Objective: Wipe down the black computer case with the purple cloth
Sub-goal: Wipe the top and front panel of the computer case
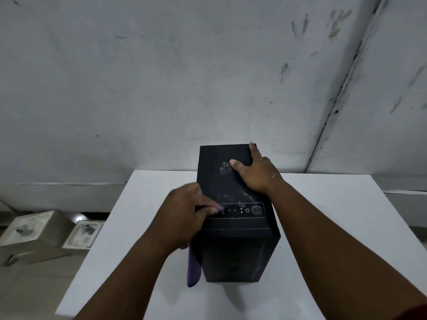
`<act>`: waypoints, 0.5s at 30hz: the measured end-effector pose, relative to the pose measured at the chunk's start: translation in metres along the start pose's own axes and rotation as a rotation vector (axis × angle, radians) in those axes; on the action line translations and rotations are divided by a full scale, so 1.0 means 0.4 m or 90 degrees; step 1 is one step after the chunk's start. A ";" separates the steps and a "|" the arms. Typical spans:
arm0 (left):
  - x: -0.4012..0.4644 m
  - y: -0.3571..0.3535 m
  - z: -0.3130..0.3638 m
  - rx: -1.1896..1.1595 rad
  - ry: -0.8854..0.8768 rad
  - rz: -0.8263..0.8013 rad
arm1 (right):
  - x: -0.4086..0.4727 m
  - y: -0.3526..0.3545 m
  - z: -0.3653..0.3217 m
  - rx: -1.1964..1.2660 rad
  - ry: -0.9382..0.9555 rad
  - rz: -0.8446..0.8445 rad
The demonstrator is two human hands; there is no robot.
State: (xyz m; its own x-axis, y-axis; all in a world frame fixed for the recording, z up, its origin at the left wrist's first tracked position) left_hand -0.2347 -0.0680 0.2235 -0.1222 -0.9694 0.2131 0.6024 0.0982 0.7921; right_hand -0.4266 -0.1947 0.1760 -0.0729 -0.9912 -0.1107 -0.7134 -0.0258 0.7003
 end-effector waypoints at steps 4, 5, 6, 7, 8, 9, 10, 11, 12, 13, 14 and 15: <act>0.061 -0.001 0.004 0.009 0.003 0.033 | -0.002 0.001 0.001 0.005 0.000 0.000; 0.063 -0.008 0.006 0.010 -0.002 0.016 | -0.002 0.000 0.002 0.005 -0.001 -0.001; 0.058 -0.014 0.010 0.004 -0.012 -0.002 | -0.002 -0.001 0.004 0.006 -0.001 -0.001; 0.051 -0.017 0.014 -0.006 -0.023 -0.019 | -0.001 -0.002 0.004 0.006 0.000 -0.001; 0.044 -0.021 0.013 -0.017 -0.030 -0.034 | -0.001 -0.002 0.005 0.005 0.001 0.000; 0.040 -0.021 0.011 -0.023 -0.033 -0.045 | 0.000 -0.003 0.004 0.005 0.001 0.000; 0.042 -0.020 0.008 -0.020 -0.032 -0.049 | 0.001 -0.003 0.004 0.004 0.001 0.001; 0.050 -0.017 0.004 -0.008 -0.030 -0.042 | 0.002 -0.003 0.004 0.005 -0.001 0.002; 0.063 -0.013 -0.001 0.005 -0.023 -0.025 | 0.003 -0.003 0.005 0.006 -0.002 0.003; 0.078 -0.006 -0.006 0.014 -0.014 0.001 | 0.004 -0.003 0.006 0.006 -0.004 0.003; 0.095 0.001 -0.010 0.014 -0.004 0.029 | 0.004 -0.003 0.007 0.007 -0.005 0.003; 0.108 0.006 -0.012 0.009 0.005 0.050 | 0.004 -0.003 0.010 0.011 -0.007 0.004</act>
State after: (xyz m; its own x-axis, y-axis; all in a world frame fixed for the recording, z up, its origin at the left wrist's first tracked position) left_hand -0.2346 -0.1109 0.2319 -0.0693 -0.9601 0.2709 0.5982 0.1774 0.7815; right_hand -0.4285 -0.1959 0.1721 -0.0849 -0.9899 -0.1138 -0.7246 -0.0170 0.6889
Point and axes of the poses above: each hand's wrist, its own x-axis towards the middle knuckle, its own y-axis out of the back of the hand, z = x × y, the point moved 8 cm from there along x, towards the middle knuckle, and after that the axes turned 6 degrees about z, right-handed, at the moved point
